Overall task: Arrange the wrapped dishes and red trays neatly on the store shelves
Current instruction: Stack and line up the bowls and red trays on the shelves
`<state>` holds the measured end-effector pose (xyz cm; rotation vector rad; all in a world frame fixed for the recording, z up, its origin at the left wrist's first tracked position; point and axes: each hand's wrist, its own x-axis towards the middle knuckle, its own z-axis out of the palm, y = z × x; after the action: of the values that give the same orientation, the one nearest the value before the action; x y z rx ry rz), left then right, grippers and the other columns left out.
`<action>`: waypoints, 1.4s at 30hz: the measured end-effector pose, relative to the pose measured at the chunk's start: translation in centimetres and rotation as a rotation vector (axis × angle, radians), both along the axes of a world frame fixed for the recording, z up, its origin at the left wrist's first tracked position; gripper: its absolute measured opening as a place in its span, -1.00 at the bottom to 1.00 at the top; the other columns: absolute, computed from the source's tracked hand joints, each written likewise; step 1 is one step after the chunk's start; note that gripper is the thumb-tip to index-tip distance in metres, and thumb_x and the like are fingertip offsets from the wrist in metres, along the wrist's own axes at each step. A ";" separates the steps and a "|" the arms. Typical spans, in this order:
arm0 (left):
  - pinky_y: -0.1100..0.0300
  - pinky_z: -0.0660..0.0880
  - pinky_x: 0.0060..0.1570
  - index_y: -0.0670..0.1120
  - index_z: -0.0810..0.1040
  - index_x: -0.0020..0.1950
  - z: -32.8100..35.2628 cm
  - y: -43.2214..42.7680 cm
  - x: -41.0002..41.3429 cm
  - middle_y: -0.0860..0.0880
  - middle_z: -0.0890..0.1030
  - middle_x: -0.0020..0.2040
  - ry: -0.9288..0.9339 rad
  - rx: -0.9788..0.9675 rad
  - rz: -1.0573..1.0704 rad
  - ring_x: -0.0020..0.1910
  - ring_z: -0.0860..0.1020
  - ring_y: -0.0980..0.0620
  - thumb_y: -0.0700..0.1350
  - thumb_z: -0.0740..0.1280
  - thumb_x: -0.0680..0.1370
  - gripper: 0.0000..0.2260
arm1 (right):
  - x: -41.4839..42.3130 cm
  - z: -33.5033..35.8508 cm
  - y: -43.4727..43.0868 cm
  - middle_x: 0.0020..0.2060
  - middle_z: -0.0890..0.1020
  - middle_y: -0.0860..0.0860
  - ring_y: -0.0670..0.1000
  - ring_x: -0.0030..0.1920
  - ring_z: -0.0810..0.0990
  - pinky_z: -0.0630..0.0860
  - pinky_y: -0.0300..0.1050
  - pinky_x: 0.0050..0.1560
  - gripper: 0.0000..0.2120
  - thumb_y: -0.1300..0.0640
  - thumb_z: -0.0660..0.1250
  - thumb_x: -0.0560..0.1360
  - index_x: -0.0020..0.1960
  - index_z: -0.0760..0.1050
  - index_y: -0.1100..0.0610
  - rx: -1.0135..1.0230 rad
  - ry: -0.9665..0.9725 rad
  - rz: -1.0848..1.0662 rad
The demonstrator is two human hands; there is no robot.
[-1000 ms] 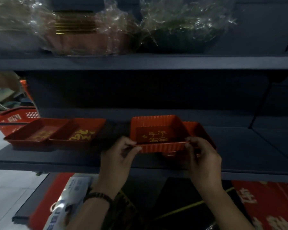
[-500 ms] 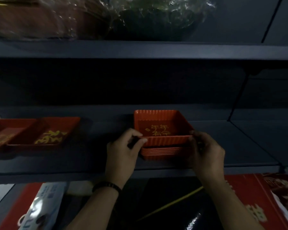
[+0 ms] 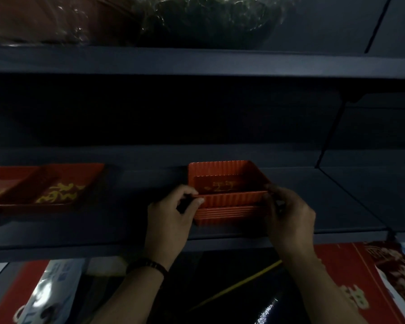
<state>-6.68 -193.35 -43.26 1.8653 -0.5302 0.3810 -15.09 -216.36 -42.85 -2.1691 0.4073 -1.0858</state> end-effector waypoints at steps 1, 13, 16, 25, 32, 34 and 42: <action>0.57 0.49 -0.11 0.06 0.68 0.07 -0.2 0.1 0.1 0.25 0.68 0.01 -0.002 0.027 -0.003 0.04 0.56 0.52 0.00 0.52 0.57 -0.89 | -0.1 0.0 -0.1 0.15 0.70 -0.03 0.00 0.06 0.70 0.68 0.09 0.11 -0.74 0.23 0.40 0.63 0.28 0.66 0.05 -0.021 0.010 -0.001; 0.22 0.61 0.14 0.16 0.64 0.12 -1.3 1.3 0.5 0.50 0.44 0.27 -0.041 0.246 -0.053 0.25 0.58 0.25 0.09 0.43 0.62 -0.90 | -1.2 -0.2 -0.1 0.27 0.67 0.01 0.04 0.28 0.63 0.43 -0.23 0.31 -0.67 0.30 0.39 0.56 0.29 0.68 0.11 -0.022 0.234 0.038; 0.03 0.60 0.27 0.30 0.54 0.21 -0.8 2.2 0.5 0.64 0.30 0.27 0.054 0.331 -0.160 0.38 0.52 0.15 0.16 0.39 0.63 -0.83 | -1.4 0.1 0.7 0.12 0.68 -0.02 0.07 0.17 0.65 0.42 -0.29 0.22 -0.71 0.31 0.38 0.53 0.21 0.68 0.12 -0.075 0.260 0.040; 0.18 0.59 0.05 0.23 0.61 0.22 -0.9 9.1 0.8 0.28 0.65 0.14 0.049 0.383 0.005 0.08 0.62 0.22 0.03 0.44 0.63 -0.81 | -0.9 0.9 8.6 0.35 0.50 0.10 0.14 0.36 0.41 0.40 0.18 0.37 -0.47 0.19 0.52 0.47 0.41 0.47 0.12 -0.269 0.176 0.124; -0.01 0.60 0.11 0.13 0.63 0.16 -2.8 18.6 3.4 0.02 0.61 0.08 0.090 0.447 0.364 0.03 0.63 -0.05 -0.07 0.51 0.52 -0.76 | 2.6 -1.3 16.7 0.33 0.50 -0.05 -0.02 0.34 0.49 0.43 -0.23 0.35 -0.55 0.06 0.37 0.59 0.47 0.47 -0.06 -0.259 0.360 0.577; -0.06 0.56 0.14 0.12 0.59 0.23 -3.0 21.1 4.3 -0.09 0.59 0.14 0.115 0.487 0.491 0.08 0.60 -0.19 0.00 0.46 0.48 -0.67 | 3.7 -2.0 18.7 0.37 0.48 -0.01 0.02 0.39 0.44 0.38 -0.21 0.43 -0.54 0.05 0.36 0.59 0.49 0.46 -0.04 -0.269 0.412 0.607; -0.29 0.30 0.45 0.30 0.26 0.63 -2.3 24.7 6.0 -0.18 0.32 0.57 0.398 0.688 0.579 0.50 0.30 -0.37 0.21 0.17 0.67 -0.50 | 6.8 -3.6 22.6 0.48 0.35 -0.05 0.06 0.48 0.26 0.26 0.02 0.51 -0.40 -0.18 0.30 0.59 0.58 0.26 -0.14 -0.386 0.563 0.623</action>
<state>-0.69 -168.65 -45.55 2.6779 0.2029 0.1936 -8.26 -193.71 -46.44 -2.6623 -0.2664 -0.2071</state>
